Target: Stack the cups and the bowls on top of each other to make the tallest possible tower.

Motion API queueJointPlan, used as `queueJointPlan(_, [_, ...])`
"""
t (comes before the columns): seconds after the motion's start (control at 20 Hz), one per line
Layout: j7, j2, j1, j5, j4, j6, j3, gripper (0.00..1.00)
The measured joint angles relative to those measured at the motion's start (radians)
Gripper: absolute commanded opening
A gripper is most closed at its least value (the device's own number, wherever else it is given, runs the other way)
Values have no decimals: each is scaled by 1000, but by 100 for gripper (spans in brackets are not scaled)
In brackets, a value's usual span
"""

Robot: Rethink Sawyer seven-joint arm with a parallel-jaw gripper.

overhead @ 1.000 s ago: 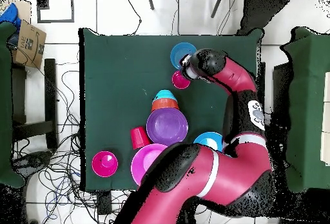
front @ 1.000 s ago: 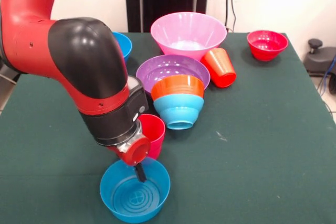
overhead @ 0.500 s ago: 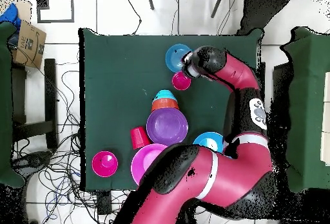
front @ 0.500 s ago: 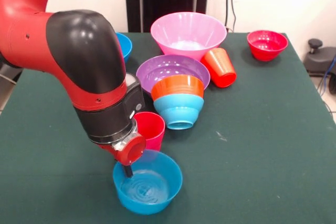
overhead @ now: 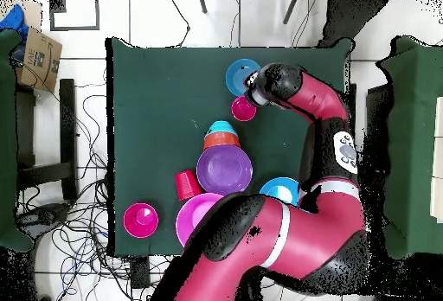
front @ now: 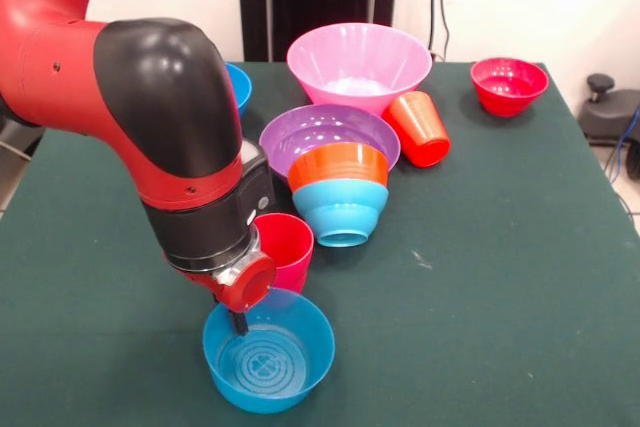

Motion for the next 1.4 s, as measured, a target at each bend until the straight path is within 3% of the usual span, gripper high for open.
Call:
queueJointPlan(0.85, [0, -9, 3, 0, 1, 0, 0, 0])
queueJointPlan(1.4, [0, -63, 7, 0, 2, 0, -1, 0])
